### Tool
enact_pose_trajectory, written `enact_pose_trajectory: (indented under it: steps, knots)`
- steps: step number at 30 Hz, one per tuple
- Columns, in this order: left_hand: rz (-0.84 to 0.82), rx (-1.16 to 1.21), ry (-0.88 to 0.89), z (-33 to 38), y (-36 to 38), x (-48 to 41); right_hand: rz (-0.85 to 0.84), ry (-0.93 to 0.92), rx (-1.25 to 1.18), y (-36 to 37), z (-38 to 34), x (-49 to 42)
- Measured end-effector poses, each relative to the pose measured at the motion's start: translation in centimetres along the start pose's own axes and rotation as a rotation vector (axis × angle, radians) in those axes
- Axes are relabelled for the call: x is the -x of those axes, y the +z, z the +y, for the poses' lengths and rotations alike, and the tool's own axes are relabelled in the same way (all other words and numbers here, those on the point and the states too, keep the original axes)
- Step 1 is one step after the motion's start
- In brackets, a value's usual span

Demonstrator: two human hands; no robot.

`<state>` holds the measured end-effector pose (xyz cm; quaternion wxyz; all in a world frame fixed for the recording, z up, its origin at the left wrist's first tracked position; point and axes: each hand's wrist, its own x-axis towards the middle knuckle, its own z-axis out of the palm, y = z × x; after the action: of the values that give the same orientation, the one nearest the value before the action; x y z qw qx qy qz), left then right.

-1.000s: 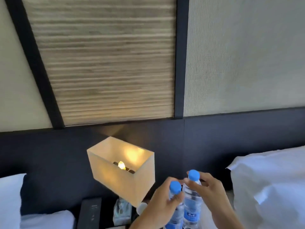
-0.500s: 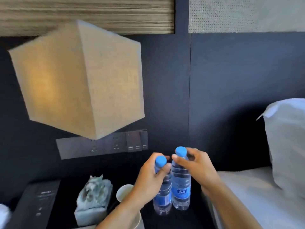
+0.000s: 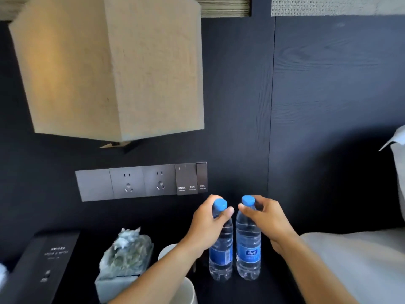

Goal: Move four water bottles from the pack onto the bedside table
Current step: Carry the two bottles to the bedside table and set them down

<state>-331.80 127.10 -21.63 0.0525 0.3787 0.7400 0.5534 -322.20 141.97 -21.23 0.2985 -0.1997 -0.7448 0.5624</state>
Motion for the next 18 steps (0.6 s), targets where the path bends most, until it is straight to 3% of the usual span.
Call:
enact_pose_trajectory:
  steps: [6, 13, 18]
  knots:
    - [0.094, -0.018, -0.017, 0.2, 1.0, -0.8, 0.010, -0.081, 0.029, 0.5, 0.7, -0.9]
    - [-0.236, -0.049, -0.115, -1.0, -0.6, -1.2, 0.008, -0.124, 0.261, -0.4, 1.1, -1.1]
    - [-0.003, -0.220, -0.045, -1.8, -0.1, -1.3, 0.075, -0.151, 0.434, 0.2, 1.1, -0.9]
